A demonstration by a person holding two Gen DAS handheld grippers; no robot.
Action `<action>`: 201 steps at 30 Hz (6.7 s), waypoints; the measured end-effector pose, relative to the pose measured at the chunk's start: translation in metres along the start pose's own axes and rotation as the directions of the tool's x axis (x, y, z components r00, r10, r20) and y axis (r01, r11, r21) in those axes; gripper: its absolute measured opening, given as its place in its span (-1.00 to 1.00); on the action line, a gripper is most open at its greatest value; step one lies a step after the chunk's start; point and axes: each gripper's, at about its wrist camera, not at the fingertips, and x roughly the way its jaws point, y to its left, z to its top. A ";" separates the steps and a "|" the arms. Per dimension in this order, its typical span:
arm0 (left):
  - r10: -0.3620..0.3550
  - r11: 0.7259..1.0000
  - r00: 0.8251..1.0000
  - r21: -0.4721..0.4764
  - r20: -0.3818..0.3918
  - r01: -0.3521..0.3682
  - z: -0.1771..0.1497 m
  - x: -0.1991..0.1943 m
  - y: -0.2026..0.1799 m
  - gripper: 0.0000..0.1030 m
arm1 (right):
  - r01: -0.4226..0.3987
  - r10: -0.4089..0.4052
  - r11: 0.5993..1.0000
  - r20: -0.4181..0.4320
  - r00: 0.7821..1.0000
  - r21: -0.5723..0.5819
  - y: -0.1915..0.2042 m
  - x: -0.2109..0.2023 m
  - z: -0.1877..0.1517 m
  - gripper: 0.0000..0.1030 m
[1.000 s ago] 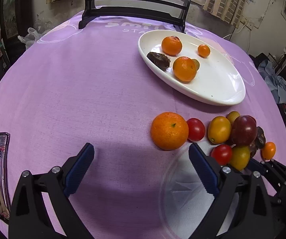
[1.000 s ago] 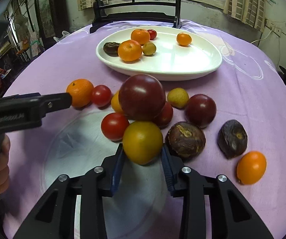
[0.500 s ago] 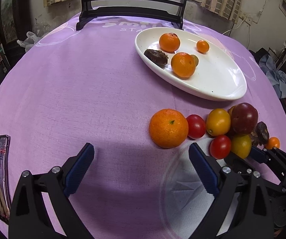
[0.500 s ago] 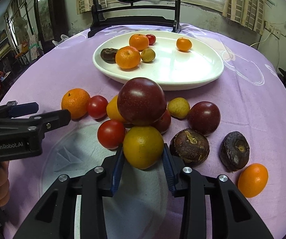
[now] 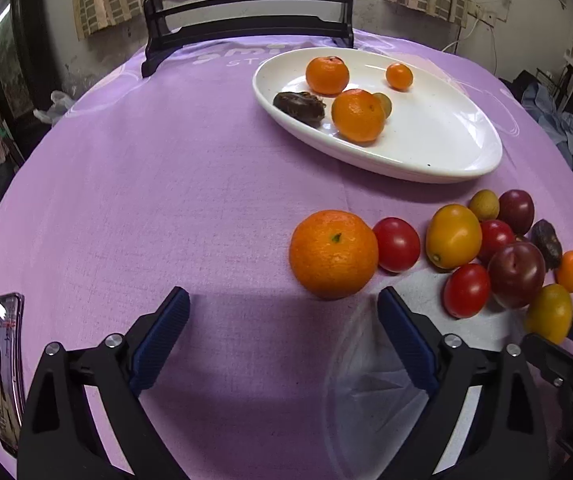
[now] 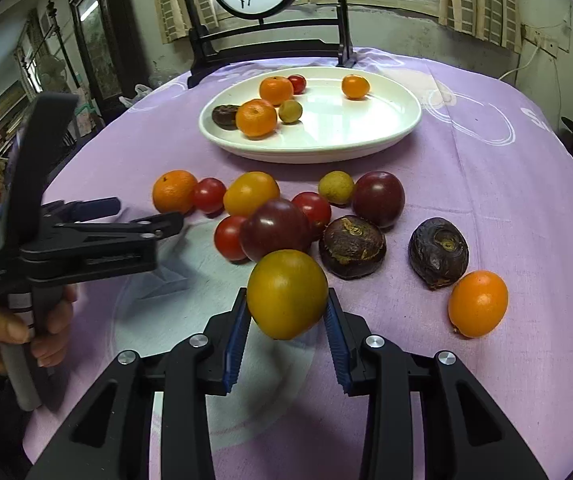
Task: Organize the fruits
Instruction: 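Grasp a yellow tomato with the right tool while the left tool grasps a mandarin, then carry both fruits over the white plate and open both tools to release, then grasp an orange tomato with the right tool while the left tool grasps a red tomato, then carry both tomatoes over the white plate and open both tools to release, then grasp a dark red tomato with the right tool while the left tool grasps a red tomato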
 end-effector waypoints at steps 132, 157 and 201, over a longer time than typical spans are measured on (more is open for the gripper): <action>-0.193 0.977 0.978 0.107 0.081 0.184 0.019 -0.033 -0.027 -0.42 | 0.196 -0.204 0.976 0.075 0.976 0.097 -0.081 -0.024 -0.001 -0.24; -0.137 0.990 0.987 0.033 0.080 0.135 0.120 0.023 -0.060 0.11 | 0.031 -0.046 0.992 0.123 0.991 0.121 -0.061 0.051 0.117 -0.15; -0.163 0.986 0.984 -0.028 0.077 0.165 0.012 -0.030 -0.015 0.61 | 0.016 -0.015 0.997 0.015 1.000 -0.073 0.006 -0.001 -0.010 0.13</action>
